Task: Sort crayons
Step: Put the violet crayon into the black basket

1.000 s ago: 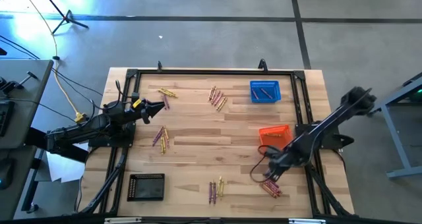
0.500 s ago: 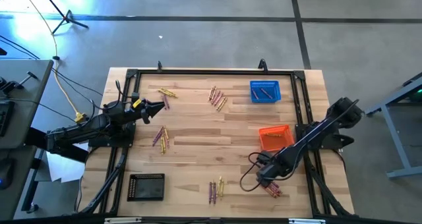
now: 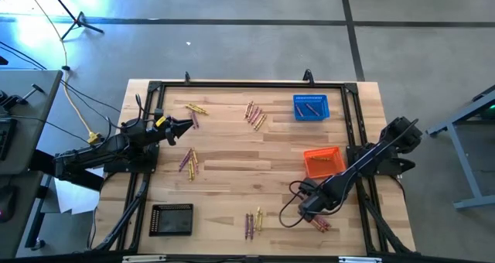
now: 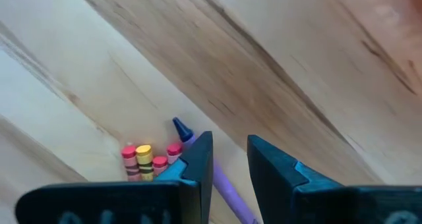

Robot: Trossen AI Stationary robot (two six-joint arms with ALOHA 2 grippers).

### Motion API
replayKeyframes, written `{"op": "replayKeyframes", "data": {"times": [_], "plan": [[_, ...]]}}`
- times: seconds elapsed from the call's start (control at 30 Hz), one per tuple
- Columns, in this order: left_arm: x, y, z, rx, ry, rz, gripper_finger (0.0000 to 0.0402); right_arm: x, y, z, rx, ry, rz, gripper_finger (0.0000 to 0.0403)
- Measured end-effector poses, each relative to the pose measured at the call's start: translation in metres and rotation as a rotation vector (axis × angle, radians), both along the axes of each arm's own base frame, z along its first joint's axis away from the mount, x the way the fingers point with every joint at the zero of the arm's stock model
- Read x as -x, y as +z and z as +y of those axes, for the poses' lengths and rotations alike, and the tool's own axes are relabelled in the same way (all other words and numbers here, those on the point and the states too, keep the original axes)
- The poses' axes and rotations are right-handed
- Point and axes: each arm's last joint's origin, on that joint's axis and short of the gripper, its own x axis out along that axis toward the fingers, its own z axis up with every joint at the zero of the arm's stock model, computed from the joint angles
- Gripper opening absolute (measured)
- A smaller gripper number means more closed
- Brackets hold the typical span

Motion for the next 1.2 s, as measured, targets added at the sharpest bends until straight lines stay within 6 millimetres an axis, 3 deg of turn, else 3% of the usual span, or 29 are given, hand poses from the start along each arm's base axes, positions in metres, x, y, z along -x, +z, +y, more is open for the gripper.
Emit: {"op": "replayKeyframes", "data": {"times": [0.17,0.43,0.73,1.2], "plan": [[0.0,0.0,0.0,0.0,0.0,0.0,0.0106,0.005,0.003,0.001,0.008,0.012,0.015,0.008],[0.0,0.0,0.0,0.0,0.0,0.0,0.0106,0.022,0.023,0.01,-0.045,-0.024,-0.008,0.008],[0.0,0.0,0.0,0.0,0.0,0.0,0.0106,0.035,0.02,0.02,-0.042,0.017,0.051,0.008],[0.0,0.0,0.0,0.0,0.0,0.0,0.0106,0.031,0.007,0.024,-0.02,0.071,0.057,0.008]]}}
